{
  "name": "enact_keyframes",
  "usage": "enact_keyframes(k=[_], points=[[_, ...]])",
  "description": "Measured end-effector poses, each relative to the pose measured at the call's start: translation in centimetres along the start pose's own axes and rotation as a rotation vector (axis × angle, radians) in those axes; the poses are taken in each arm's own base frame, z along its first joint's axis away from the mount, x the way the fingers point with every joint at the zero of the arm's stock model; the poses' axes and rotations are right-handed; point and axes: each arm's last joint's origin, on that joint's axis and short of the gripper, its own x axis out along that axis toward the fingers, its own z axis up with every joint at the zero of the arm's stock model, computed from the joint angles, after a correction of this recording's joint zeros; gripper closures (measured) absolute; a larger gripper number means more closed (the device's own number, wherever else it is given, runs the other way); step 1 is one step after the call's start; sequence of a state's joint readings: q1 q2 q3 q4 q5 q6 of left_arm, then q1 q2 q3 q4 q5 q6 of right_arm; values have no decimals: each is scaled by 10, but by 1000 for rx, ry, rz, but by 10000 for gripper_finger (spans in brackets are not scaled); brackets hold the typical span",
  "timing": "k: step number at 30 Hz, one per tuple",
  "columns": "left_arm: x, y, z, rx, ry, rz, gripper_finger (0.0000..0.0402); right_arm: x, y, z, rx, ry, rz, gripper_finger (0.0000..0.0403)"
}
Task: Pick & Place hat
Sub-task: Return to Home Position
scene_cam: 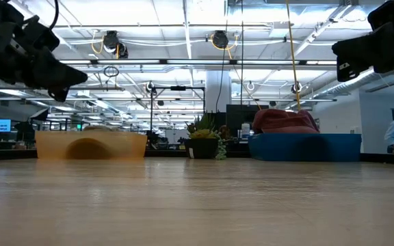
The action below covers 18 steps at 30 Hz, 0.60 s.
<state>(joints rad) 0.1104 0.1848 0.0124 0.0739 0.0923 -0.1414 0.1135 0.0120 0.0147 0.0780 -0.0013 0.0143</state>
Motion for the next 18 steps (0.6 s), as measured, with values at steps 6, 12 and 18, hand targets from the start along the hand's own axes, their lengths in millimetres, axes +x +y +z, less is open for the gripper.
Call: enact_keyframes(k=[6, 12, 18], points=[[0, 2, -2, 7, 9, 70, 383, 0, 0, 0, 0, 0, 0, 403], [0, 2, -2, 11, 9, 71, 353, 0, 0, 0, 0, 1, 0, 403], [0, 2, -2, 40, 10, 71, 358, 0, 0, 0, 0, 1, 0, 403]])
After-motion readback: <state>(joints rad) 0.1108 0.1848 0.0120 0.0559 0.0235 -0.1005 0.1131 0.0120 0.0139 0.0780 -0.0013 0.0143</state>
